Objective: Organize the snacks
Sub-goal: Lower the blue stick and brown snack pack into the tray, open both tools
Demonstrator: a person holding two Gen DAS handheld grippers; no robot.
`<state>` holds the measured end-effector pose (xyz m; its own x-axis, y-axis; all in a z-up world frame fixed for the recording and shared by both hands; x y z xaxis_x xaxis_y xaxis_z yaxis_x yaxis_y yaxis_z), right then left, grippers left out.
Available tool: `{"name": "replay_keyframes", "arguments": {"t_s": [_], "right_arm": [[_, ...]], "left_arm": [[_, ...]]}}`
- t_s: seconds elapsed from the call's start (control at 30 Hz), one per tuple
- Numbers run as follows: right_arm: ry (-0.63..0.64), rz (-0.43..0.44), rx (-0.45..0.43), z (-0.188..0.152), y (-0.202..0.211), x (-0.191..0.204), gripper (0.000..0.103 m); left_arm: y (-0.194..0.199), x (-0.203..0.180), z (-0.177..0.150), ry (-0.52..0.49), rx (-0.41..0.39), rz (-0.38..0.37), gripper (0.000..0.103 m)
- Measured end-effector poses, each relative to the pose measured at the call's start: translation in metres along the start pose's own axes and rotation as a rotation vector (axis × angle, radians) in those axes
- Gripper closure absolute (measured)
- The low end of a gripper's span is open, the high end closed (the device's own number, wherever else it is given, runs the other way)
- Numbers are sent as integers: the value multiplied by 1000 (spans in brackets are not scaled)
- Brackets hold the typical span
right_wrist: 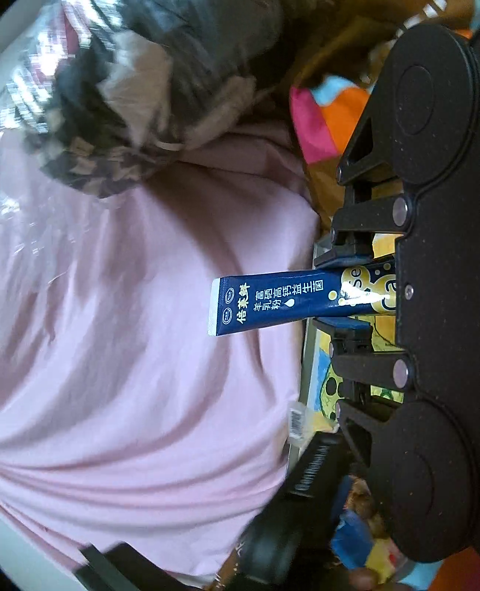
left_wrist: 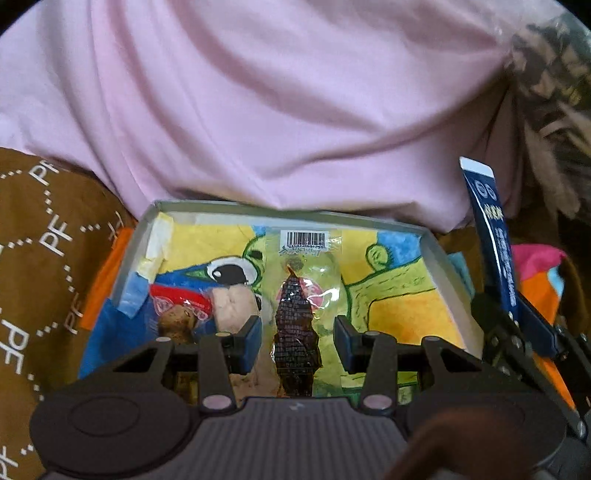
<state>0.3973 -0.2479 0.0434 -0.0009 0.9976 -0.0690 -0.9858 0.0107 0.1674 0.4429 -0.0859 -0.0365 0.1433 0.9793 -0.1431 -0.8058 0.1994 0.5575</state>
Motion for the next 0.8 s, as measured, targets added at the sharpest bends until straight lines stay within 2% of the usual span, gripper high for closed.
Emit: {"name": "replay_keyframes", "arguments": {"t_s": [0.33, 0.8], "right_arm": [[-58, 17, 156, -40, -27, 2, 75], [-79, 36, 194, -47, -34, 1, 71]], "left_arm": [[-20, -5, -4, -38, 34, 8, 57], [-30, -10, -10, -46, 60, 15, 56]]}}
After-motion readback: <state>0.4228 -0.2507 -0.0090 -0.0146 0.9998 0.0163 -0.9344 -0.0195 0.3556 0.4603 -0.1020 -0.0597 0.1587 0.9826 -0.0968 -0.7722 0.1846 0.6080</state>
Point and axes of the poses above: each gripper's, at about its wrist camera, not at the fingertips, and y roughly against the way its jaws point, x to its left, z to its top, the point moved 10 cm from there along -y, roughly the way its jaws point, and after that the axes turned 6 degrees about -y, right-handed, at the moved point
